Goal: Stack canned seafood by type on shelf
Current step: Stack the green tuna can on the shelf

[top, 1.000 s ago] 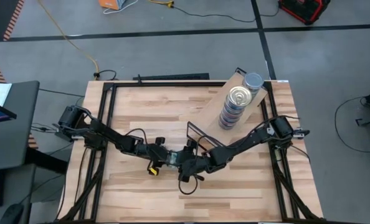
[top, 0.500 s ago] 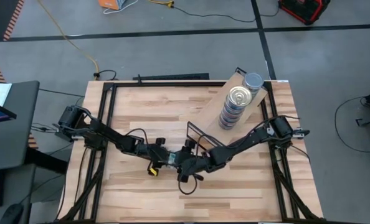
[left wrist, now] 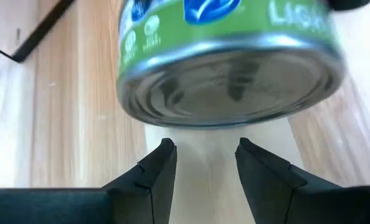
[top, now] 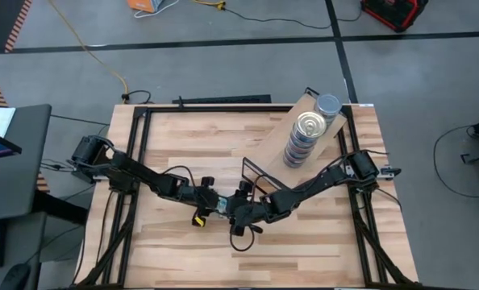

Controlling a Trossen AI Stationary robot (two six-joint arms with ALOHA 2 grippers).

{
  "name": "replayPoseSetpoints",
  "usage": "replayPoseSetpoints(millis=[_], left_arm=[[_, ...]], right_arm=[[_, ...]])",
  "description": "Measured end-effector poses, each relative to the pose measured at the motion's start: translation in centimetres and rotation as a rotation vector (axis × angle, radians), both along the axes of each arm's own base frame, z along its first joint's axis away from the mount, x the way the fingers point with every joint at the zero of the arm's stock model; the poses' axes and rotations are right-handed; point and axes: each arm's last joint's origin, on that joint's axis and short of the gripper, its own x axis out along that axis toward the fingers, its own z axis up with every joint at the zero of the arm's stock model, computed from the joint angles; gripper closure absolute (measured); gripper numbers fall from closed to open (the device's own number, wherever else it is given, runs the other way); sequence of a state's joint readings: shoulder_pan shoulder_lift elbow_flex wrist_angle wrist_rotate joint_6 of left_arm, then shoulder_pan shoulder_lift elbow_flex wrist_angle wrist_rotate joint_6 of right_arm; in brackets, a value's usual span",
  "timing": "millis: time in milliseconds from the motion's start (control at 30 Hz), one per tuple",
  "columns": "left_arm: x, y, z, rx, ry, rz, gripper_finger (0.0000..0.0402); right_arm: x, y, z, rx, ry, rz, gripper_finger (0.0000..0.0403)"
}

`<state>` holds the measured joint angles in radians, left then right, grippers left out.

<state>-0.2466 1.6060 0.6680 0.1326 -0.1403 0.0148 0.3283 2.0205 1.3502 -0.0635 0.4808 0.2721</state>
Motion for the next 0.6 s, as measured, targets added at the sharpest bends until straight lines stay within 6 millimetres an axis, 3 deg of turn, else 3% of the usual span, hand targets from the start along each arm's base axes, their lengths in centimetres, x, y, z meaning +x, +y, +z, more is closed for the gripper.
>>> replayPoseSetpoints(millis=[333, 600], left_arm=[[-1.0, -0.1, 2.1, 0.035, -0.041, 0.067, 0.0244], [-1.3, -0.6, 2.4, 0.100, -0.100, 0.212, 0.0231]], right_arm=[[0.0, -0.1, 0.0, -0.011, 0.002, -0.010, 0.0132], [-0.2, -0.1, 1.2, -0.022, -0.030, 0.006, 0.0132]])
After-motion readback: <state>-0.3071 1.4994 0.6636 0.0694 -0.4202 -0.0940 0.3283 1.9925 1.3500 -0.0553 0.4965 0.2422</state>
